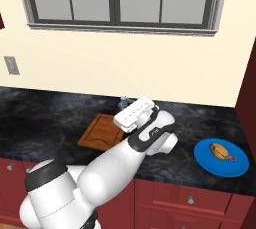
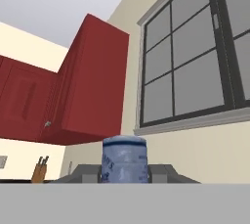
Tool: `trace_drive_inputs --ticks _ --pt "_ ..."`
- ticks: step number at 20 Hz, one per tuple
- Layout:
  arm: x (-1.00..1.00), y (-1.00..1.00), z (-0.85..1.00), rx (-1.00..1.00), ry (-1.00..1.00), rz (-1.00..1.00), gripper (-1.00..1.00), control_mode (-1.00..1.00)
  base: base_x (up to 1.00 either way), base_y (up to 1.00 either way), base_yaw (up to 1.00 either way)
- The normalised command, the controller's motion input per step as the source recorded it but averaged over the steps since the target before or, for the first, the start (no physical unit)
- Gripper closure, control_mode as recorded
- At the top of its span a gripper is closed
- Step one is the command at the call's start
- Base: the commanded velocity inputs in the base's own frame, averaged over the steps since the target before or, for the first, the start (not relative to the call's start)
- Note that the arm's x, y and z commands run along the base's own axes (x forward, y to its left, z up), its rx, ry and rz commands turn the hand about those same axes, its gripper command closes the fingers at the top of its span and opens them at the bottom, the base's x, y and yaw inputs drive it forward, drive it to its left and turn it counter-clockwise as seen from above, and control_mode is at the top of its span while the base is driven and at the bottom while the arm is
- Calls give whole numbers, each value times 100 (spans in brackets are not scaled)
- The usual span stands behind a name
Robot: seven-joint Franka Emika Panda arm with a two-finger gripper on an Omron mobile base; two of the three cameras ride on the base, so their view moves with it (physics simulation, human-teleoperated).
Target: Pick the chicken drumstick from the plate and place it on the cutting board. Then pick the condiment bottle from the cabinet and place it next to the cutting board.
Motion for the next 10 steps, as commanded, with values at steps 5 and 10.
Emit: trace_drive_inputs --ticks 5,10 --pt "18 0 -11 0 0 0 100 -100 0 0 0" --pt "22 -3 -15 0 0 0 100 -100 0 0 0"
